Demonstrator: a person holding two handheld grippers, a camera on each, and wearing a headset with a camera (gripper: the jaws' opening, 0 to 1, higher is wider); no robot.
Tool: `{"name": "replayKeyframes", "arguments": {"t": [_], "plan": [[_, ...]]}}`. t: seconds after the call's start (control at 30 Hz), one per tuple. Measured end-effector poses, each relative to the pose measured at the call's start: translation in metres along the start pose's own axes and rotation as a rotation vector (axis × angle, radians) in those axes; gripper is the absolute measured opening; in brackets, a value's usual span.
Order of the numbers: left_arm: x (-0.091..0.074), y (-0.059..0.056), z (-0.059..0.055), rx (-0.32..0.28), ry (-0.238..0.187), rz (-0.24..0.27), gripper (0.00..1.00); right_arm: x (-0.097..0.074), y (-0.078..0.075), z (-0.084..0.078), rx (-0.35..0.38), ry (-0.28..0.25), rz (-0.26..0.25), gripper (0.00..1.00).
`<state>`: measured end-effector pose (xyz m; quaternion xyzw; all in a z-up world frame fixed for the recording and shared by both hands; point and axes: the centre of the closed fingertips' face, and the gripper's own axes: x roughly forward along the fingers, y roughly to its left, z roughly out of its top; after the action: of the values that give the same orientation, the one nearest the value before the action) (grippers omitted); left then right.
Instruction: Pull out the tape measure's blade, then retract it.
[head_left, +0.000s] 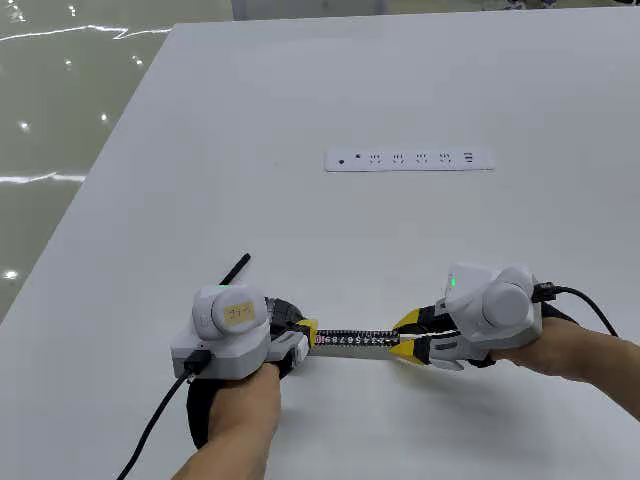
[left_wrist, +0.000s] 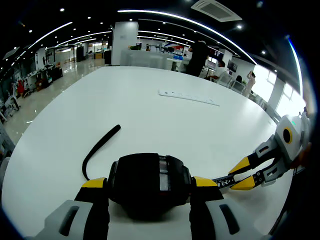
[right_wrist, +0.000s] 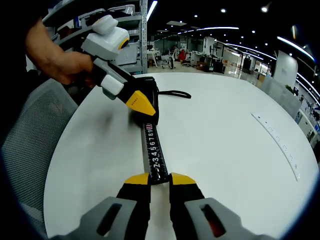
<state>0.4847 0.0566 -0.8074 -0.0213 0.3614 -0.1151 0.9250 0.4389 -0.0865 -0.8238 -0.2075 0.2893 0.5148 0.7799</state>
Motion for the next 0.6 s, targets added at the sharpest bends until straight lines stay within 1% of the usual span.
{"name": "replayKeyframes", "arguments": {"t": [0.47,0.6], "plan": [[0.000,0.000,0.000,0.006,-0.001,0.003,0.62,0.006,0.003,0.005,0.002,-0.002,-0.001,0.13],[-0.001,0.000,0.000,0.004,0.002,-0.001,0.62,0.012,0.004,0.010,0.000,-0.009,0.001,0.13]]}}
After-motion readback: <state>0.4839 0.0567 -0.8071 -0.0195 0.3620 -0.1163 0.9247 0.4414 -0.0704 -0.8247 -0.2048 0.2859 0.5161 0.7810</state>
